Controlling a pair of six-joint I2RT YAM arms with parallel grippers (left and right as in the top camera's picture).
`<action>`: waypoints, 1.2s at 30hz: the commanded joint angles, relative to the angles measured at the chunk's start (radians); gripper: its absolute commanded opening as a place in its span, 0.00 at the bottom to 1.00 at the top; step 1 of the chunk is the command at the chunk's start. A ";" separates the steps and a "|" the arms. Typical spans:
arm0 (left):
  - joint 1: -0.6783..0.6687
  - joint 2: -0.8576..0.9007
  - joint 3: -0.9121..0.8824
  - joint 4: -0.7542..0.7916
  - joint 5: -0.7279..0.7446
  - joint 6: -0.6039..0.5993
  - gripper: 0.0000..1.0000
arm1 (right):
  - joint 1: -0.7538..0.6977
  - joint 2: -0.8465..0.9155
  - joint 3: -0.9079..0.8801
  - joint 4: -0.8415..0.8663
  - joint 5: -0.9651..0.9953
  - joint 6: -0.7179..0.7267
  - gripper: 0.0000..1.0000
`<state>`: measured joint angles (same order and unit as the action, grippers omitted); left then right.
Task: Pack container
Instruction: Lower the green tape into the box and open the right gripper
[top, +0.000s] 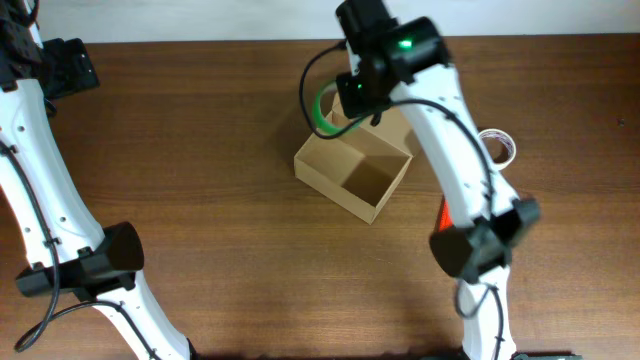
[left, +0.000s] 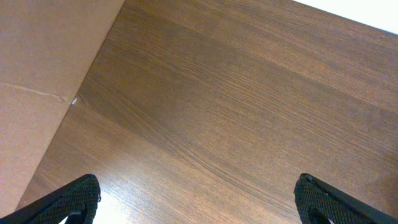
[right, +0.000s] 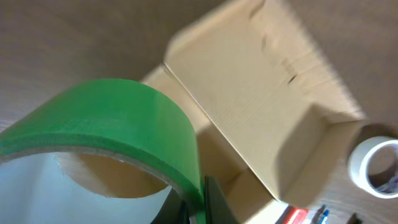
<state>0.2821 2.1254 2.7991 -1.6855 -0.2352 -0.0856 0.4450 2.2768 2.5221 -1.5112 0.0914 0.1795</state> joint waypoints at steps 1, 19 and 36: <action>0.004 0.008 -0.004 -0.002 0.011 0.012 1.00 | -0.008 0.073 -0.005 -0.003 -0.008 -0.012 0.04; 0.004 0.008 -0.004 -0.002 0.011 0.012 1.00 | -0.041 0.166 -0.112 0.031 -0.066 -0.019 0.04; 0.004 0.008 -0.004 -0.002 0.011 0.012 1.00 | -0.040 0.164 -0.116 0.033 -0.084 -0.045 0.04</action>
<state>0.2821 2.1254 2.7991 -1.6859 -0.2348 -0.0856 0.3969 2.4172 2.4298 -1.4643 0.0090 0.1558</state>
